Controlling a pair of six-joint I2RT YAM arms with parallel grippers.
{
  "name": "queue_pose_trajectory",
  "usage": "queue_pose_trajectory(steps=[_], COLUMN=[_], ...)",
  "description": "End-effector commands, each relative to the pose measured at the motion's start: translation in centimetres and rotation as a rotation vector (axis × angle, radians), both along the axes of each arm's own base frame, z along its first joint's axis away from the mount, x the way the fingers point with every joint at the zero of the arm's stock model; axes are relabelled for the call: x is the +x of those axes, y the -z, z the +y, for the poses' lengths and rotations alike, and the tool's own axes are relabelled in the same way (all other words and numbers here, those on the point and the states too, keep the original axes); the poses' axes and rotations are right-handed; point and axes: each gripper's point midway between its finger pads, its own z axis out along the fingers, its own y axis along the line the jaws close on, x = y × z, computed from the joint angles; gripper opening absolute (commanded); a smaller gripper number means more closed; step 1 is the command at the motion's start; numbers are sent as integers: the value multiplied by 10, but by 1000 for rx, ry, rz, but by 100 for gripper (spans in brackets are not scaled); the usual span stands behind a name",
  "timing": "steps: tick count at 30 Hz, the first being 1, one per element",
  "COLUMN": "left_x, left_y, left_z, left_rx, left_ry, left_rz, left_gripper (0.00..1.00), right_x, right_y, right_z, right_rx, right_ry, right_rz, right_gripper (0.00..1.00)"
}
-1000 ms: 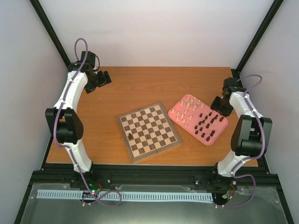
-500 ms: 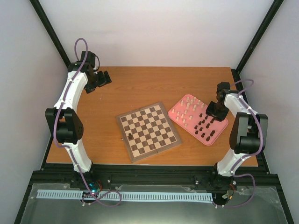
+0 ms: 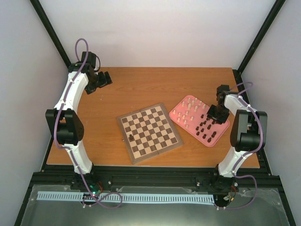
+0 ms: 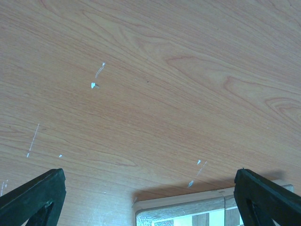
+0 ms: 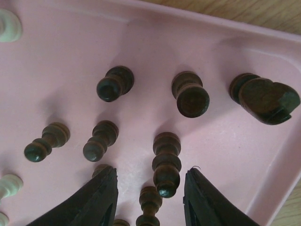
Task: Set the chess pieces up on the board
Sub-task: Pick up the chess piece from the storage box.
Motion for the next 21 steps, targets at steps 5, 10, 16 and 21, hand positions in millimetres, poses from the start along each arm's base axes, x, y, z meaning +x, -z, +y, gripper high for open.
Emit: queue_pose_trajectory(steps=[5,10,16,21], left_x=[-2,0,1,2], left_y=[-7,-5,-7,-6], left_z=[0,-1,-1,-1], left_rx=[16,9,8,6], left_ry=[15,17,15,14], left_rz=[-9,-7,-6,-6], left_gripper=[100,100,100,100], right_x=[8,6,7,7], right_y=[-1,2,4,4], right_z=[-7,-11,-14,-16], right_rx=[-31,-49,-51,-55], right_ry=[14,12,15,13], right_rz=[-5,5,9,11], right_gripper=[31,30,30,25])
